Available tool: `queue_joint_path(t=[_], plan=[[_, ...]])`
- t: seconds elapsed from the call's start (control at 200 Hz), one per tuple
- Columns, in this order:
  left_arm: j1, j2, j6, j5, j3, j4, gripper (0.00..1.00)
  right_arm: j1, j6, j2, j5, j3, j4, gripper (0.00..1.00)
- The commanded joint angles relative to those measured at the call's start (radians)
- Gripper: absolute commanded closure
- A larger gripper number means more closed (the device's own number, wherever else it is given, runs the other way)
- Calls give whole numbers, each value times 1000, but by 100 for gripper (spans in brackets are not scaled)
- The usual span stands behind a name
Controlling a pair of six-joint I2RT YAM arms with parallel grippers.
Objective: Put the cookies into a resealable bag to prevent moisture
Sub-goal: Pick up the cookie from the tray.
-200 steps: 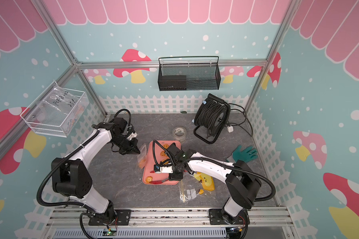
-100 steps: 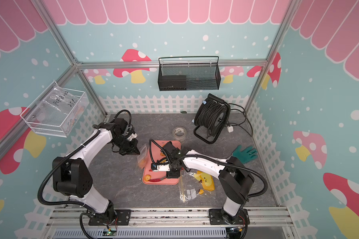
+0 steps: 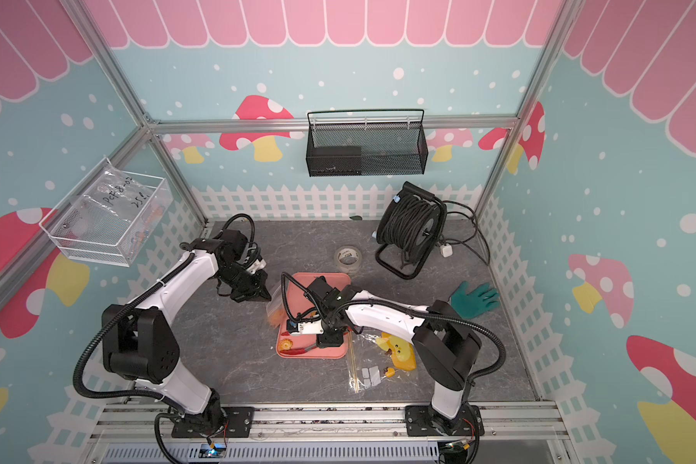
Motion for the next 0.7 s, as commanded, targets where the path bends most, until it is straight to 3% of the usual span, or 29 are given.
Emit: queue_joint_path(t=[0.0,0.39,0.696], plan=[[6,7,32,-13,-11,-10,100,8,-10,-4,14,25,-37,46],[6,3,30,-11,-5,-10,100,-1,51,-47,69,39,-67,55],[5,4,30,-6,1,-10,100,-81,136,-250,38,-57,-30,57]])
